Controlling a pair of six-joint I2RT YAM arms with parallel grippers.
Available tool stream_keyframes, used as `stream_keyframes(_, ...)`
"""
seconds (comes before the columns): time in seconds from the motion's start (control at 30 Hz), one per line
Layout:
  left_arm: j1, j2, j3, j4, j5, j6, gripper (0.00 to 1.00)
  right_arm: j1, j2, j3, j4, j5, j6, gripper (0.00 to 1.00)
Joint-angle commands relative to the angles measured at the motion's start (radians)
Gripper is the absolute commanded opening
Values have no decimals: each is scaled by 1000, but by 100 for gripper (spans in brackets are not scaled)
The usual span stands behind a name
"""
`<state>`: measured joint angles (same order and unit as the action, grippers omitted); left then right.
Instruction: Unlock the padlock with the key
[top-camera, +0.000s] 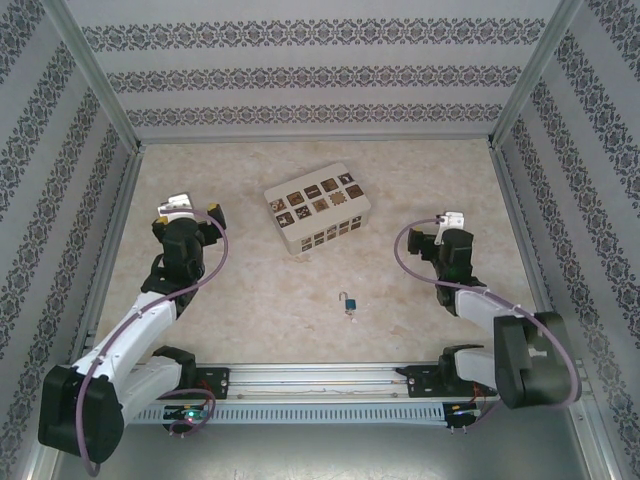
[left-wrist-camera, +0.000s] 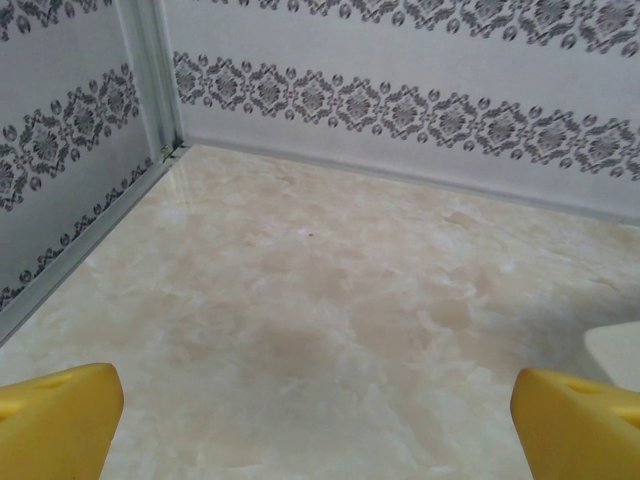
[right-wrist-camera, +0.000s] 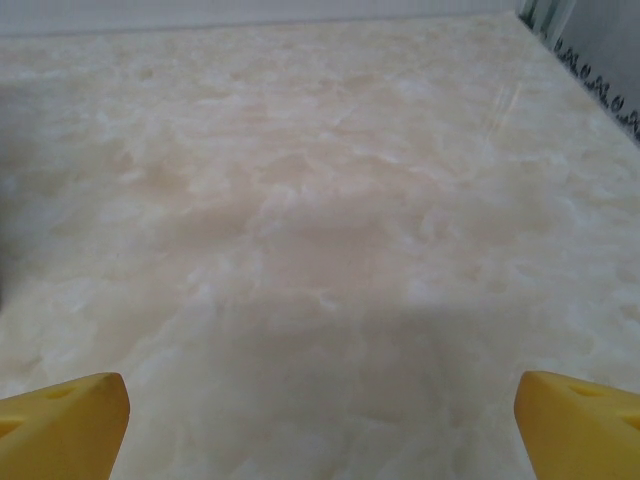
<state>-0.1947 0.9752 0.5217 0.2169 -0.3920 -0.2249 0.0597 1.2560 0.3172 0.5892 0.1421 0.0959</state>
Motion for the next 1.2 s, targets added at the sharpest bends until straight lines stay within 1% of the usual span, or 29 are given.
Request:
stream_keyframes(0.0, 32, 24, 2, -6, 22, 15, 99, -12, 65, 8, 217, -5, -55, 98)
stream_keyframes(0.1, 61, 43, 2, -7, 31, -1, 99, -18, 162, 10, 323, -12, -64, 98)
stream_keyframes(0.23, 90, 58, -3, 4, 35, -23, 99, -22, 293, -23, 524, -32, -67, 98)
stream_keyframes(0.33, 104, 66, -5, 3, 31, -27, 99, -32, 268, -6, 450, -52, -61, 98)
stream_keyframes(0.4, 113, 74, -6, 5, 25, -25, 99, -49, 287, 20, 424, -65, -37, 98)
stream_keyframes(0.47, 124, 91, -4, 10, 19, -20, 99, -55, 266, 54, 350, -70, -34, 98)
stream_keyframes(0.6, 144, 157, -3, 44, 19, 16, 99, -55, 275, 48, 376, -68, -33, 98)
stream_keyframes(0.7, 150, 232, -9, 110, 20, 49, 99, -55, 275, 48, 376, -67, -35, 98)
stream_keyframes(0.8, 152, 311, -26, 222, 36, 81, 99, -55, 275, 48, 377, -68, -35, 98)
stream_keyframes(0.87, 152, 365, -39, 311, 66, 96, 99, -55, 275, 48, 377, -68, -35, 98)
stream_keyframes(0.93, 153, 410, -34, 351, 112, 138, 99, -55, 275, 48, 377, -67, -35, 99)
stream_keyframes(1.0, 152, 448, -29, 389, 134, 167, 99, -55, 275, 47, 377, -68, -35, 98)
stream_keyframes(1.07, 152, 482, -44, 469, 151, 194, 99, -54, 275, 47, 377, -68, -36, 98)
stream_keyframes(1.1, 153, 493, -42, 468, 156, 190, 99, -54, 276, 48, 377, -67, -36, 98)
stream_keyframes(1.17, 155, 517, -59, 519, 186, 199, 99, -54, 275, 47, 377, -67, -36, 98)
